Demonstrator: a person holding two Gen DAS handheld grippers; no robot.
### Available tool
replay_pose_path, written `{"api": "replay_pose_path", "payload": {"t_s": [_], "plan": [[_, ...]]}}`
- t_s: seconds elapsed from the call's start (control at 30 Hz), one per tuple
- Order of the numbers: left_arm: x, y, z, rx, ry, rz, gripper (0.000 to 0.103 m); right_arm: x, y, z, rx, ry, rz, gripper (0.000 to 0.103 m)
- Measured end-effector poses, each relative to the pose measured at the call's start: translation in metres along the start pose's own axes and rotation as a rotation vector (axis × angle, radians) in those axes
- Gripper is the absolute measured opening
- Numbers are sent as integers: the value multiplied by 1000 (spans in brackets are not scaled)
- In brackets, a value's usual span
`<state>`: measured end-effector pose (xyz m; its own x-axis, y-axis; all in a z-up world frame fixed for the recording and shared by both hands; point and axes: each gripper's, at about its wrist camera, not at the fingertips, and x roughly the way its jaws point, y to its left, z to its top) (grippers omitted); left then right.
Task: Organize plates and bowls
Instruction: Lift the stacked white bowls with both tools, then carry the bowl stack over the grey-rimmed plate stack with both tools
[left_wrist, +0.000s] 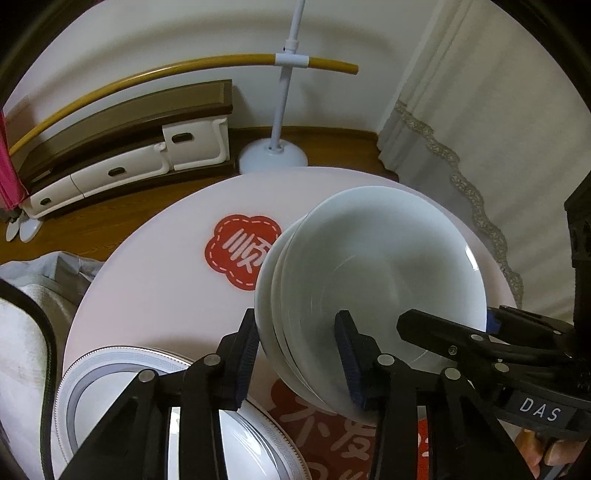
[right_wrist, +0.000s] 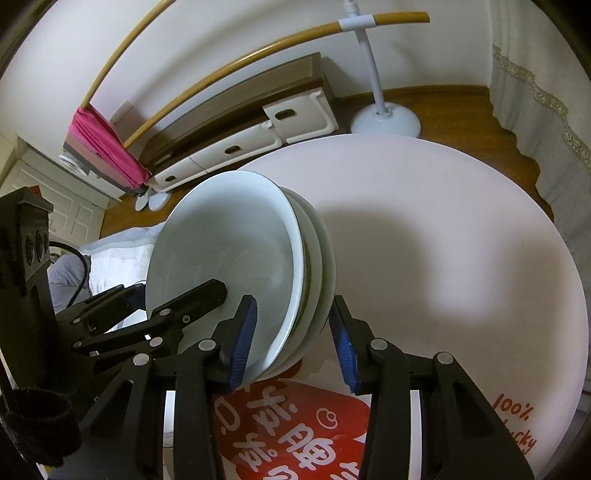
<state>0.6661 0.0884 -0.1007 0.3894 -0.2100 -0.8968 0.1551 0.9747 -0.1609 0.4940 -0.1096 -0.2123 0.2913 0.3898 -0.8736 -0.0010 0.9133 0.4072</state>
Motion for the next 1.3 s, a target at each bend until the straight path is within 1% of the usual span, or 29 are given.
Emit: {"api": "replay_pose_path", "payload": {"t_s": [0.4, 0.6, 0.8, 0.93, 1.07, 1.3], "plan": [[-7, -8, -3, 1, -6, 19, 36, 0, 1, -2, 7, -1, -7, 36], [-11, -13, -6, 12, -7, 29, 35, -2, 0, -4, 7, 0, -15, 31], [-17, -17, -10, 15, -10, 37, 32, -4, -5, -8, 11, 0, -9, 27], [-20, -18, -12, 13, -14, 42, 29, -5, -8, -11, 20, 2, -4, 22], [-21, -18, -17, 18, -21, 46, 29, -6, -9, -15, 20, 3, 0, 22], [-18, -9, -21, 11, -34, 6, 29, -7, -6, -19, 12, -9, 4, 22]]}}
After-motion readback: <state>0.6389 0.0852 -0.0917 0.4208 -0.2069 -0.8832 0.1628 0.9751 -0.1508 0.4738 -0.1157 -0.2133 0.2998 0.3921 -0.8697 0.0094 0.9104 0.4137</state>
